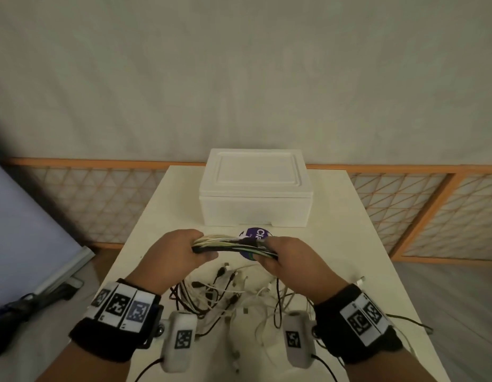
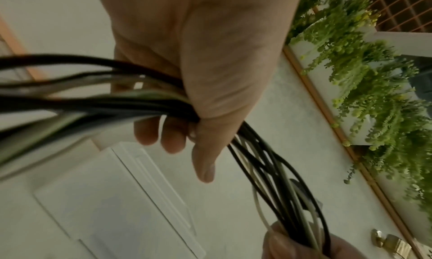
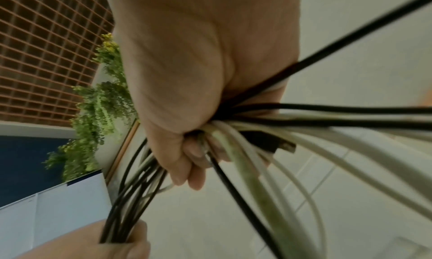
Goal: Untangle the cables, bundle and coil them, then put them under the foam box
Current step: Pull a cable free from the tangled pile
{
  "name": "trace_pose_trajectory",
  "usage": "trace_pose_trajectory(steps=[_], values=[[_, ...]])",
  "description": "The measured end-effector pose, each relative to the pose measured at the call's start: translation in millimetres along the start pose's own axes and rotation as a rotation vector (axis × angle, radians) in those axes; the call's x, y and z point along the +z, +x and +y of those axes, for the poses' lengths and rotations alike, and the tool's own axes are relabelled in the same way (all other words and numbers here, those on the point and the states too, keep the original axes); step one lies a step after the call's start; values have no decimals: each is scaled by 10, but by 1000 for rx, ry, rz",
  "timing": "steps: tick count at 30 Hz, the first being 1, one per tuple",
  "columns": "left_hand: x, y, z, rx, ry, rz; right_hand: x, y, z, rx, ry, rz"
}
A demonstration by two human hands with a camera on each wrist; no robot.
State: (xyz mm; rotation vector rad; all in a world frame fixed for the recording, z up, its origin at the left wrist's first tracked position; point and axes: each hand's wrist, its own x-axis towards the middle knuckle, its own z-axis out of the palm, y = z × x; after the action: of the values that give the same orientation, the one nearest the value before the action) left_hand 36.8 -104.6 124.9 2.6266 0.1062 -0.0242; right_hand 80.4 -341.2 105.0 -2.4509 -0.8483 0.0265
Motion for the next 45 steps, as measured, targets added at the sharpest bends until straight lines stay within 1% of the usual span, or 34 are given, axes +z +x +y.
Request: trace_pose_trajectory(steps=[2, 4, 6, 8, 11, 12, 13, 14, 16, 17, 19, 21, 22, 23, 25, 27, 28, 29, 30, 31, 32, 33, 34, 35, 36, 38, 40, 43, 45], values=[[-12, -14, 1, 26, -5, 19, -55, 2, -29, 3, 8, -8], [7, -43, 31, 92, -18, 107, -80, -18, -71, 27, 58, -33], [46, -64, 73, 148, 7, 191, -95, -54, -118, 10, 26, -16], [86, -76, 104, 173, 68, 211, -160, -102, -231, -60, 6, 112], [123, -85, 175, 205, 137, 220, -252, -152, -463, -205, -69, 378], [127, -90, 216, 233, 149, 222, -252, -139, -527, -236, -108, 408], [127, -98, 266, 263, 152, 222, -242, -116, -592, -247, -135, 383], [125, -110, 318, 298, 148, 225, -199, -85, -631, -239, -147, 314], [117, -136, 376, 392, 139, 255, -94, -19, -598, -158, -130, 124], [93, -147, 389, 414, 136, 279, -50, 2, -527, -110, -113, 51], [62, -152, 329, 393, 134, 308, -10, 31, -356, -16, -24, -34], [53, -134, 247, 323, 108, 284, 4, 32, -235, 73, 107, -101], [65, -121, 217, 278, 92, 246, 25, 24, -209, 84, 117, -114], [73, -114, 207, 224, 85, 180, 35, 20, -215, 76, 81, -111], [53, -120, 197, 139, 91, 50, 55, 13, -249, 49, -42, -93], [11, -159, 200, 134, 172, -9, 70, 42, -263, 46, -156, -75], [-2, -179, 214, 178, 233, 14, 68, 52, -286, 52, -198, -70], [7, -208, 283, 264, 296, 69, 79, 68, -318, 47, -242, -67], [45, -233, 382, 362, 340, 116, 80, 83, -366, 0, -292, -38], [105, -260, 499, 432, 355, 123, 83, 107, -410, -62, -329, -14], [180, -273, 593, 456, 351, 107, 88, 116, -445, -113, -362, 14], [240, -269, 658, 446, 331, 93, 86, 125, -470, -120, -345, -16], [292, -264, 686, 443, 296, 101, 91, 140, -486, -95, -341, -65], [330, -258, 691, 447, 257, 107, 110, 130, -465, -37, -340, -168], [345, -250, 698, 436, 258, 103, 136, 118, -430, 10, -341, -223], [354, -230, 677, 373, 321, 40, 159, 55, -383, 17, -314, -176], [338, -209, 650, 352, 394, -18, 165, -17, -357, 8, -225, -83], [261, -174, 564, 325, 526, -77, 158, -157, -248, 60, -173, -79], [196, -192, 534, 302, 572, -63, 210, -236, -155, 66, -177, -80]])
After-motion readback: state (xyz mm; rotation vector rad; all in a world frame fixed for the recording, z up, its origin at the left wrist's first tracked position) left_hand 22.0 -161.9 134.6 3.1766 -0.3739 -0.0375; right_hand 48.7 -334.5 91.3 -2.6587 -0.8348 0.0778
